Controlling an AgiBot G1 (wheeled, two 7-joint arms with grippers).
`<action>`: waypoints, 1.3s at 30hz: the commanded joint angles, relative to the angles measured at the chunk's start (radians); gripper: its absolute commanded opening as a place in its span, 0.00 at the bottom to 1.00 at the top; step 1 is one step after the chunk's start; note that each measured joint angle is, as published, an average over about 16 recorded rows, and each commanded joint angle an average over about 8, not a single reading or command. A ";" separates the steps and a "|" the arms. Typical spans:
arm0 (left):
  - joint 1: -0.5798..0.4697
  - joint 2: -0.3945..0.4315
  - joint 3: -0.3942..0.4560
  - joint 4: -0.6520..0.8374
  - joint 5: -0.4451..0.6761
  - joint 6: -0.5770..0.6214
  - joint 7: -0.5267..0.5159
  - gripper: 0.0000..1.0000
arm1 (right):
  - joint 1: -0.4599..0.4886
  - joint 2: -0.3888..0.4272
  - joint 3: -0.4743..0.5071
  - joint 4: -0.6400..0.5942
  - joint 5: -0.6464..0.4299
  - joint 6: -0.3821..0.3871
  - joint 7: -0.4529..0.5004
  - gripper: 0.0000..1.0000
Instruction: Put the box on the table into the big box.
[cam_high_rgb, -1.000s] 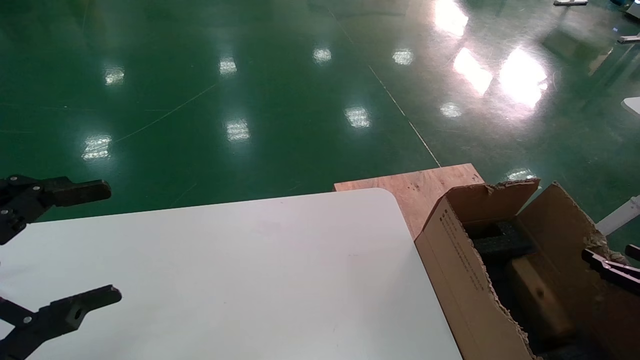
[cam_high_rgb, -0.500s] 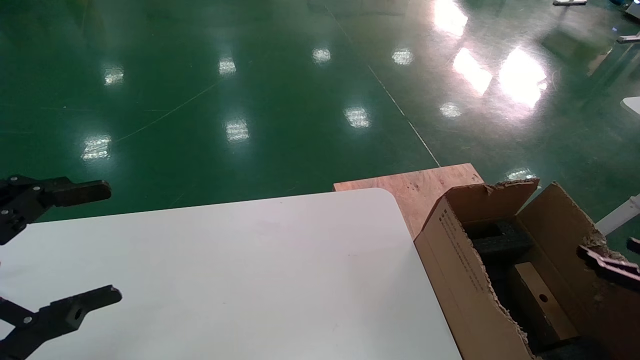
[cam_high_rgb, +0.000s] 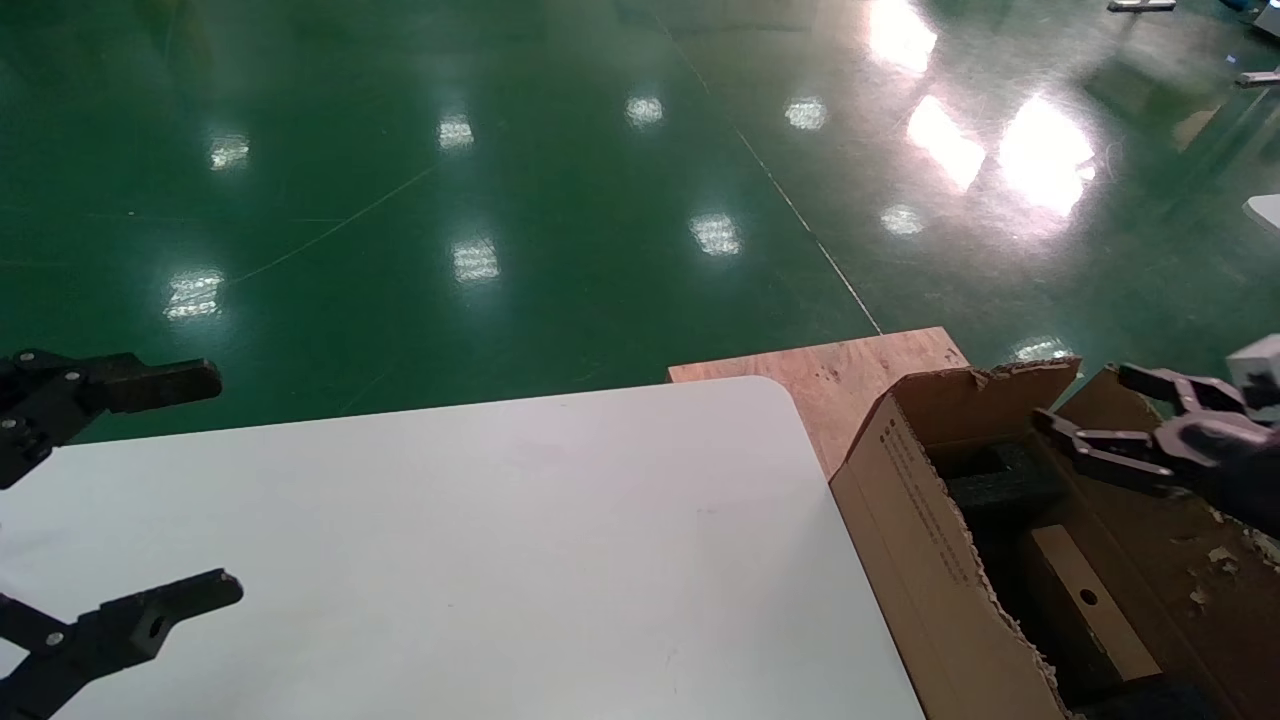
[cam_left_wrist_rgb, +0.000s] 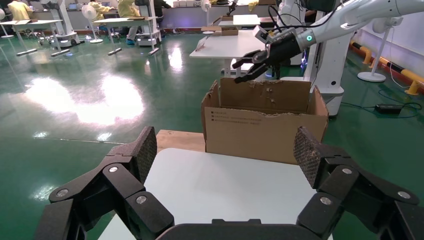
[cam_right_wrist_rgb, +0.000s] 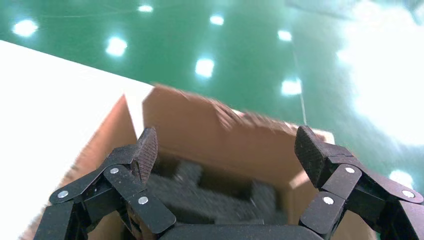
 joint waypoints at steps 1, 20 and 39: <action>0.000 0.000 0.000 0.000 0.000 0.000 0.000 1.00 | -0.004 -0.009 0.006 0.045 -0.004 0.013 -0.007 1.00; 0.000 0.000 0.000 0.000 0.000 0.000 0.000 1.00 | -0.007 -0.068 -0.024 0.261 -0.036 0.165 -0.027 1.00; 0.000 0.000 0.000 0.000 0.000 0.000 0.000 1.00 | -0.298 -0.195 0.396 0.234 -0.104 -0.014 0.054 1.00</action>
